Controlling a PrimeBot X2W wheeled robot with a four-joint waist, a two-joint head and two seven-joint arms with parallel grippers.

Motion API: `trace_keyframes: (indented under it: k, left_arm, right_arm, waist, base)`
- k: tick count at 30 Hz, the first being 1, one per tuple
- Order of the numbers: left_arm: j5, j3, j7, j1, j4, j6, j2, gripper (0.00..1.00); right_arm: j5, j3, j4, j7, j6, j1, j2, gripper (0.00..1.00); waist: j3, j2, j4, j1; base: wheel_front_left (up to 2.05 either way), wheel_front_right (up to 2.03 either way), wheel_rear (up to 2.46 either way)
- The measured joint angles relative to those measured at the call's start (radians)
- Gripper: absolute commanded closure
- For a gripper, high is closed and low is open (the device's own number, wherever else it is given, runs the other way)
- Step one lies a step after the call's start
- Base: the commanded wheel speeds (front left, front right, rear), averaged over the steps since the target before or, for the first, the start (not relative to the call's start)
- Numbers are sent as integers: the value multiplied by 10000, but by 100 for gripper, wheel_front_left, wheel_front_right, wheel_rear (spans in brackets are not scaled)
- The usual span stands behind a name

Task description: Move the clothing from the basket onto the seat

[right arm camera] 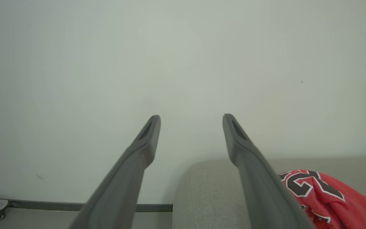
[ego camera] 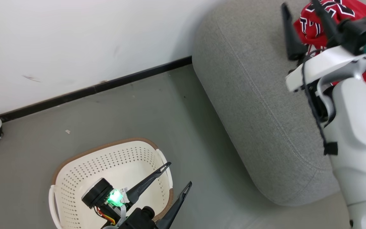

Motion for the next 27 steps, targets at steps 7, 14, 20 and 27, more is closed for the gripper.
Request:
trace_keyframes:
  k: [7, 14, 20, 27]
  left_arm:
    - [-84, 334, 0, 226, -6, 240, -226, 0]
    - [-86, 658, 0, 382, -12, 407, -274, 0]
    - [-272, 1076, 0, 724, -8, 546, -405, 0]
    - [-821, 1939, 0, 1073, 104, 991, -894, 0]
  right_arm:
    - [688, 1325, -391, 0, 0, 1013, -23, 0]
    - [1267, 1992, -715, 2, 0, 1789, -146, 0]
    - [1720, 2293, -1043, 2, 0, 2372, -416, 0]
    - [2163, 2238, -1425, 2, 0, 3191, -462, 0]
  waist:
    - [-479, 0, 388, 0]
    - [-899, 0, 804, 0]
    - [-1221, 0, 1165, 0]
    - [-1553, 0, 1584, 0]
  base:
    - [0, 0, 0]
    - [0, 0, 0]
    - [0, 0, 0]
    - [0, 0, 0]
